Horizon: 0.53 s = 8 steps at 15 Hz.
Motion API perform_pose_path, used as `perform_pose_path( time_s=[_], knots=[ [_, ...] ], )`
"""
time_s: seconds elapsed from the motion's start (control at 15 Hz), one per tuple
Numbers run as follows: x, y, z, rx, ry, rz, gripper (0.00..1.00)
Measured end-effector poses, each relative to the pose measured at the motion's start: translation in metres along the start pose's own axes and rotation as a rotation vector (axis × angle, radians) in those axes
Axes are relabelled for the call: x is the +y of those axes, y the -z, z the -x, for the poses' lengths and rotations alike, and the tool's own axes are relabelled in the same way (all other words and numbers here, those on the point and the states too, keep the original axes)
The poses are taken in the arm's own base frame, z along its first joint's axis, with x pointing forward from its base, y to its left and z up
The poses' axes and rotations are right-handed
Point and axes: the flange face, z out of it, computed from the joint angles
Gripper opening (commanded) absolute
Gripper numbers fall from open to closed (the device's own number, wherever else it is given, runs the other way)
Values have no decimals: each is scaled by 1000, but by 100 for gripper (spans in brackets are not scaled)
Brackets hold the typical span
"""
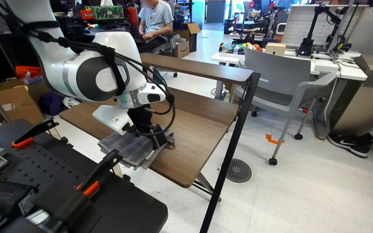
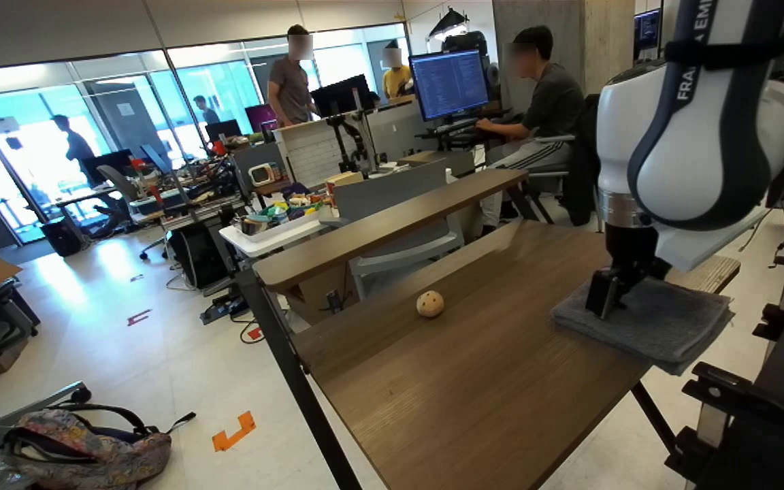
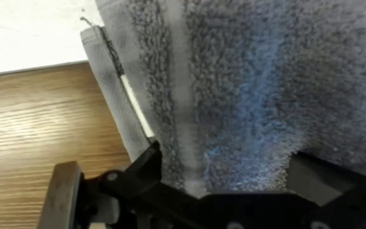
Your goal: Move the brown object to the left and use the grey towel to wipe the table
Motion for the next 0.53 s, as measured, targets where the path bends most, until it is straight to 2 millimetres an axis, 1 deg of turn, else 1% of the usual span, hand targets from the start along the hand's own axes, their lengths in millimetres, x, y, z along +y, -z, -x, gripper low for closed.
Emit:
perform_pose_path(
  time_s=[0.13,0.33,0.53],
  knots=[
    [-21,2,-10,11,-64,-92,100],
    [-52,-1,-17,12,-114,-188,100],
    [-69,1,-23,32,-124,-213,100]
  ],
)
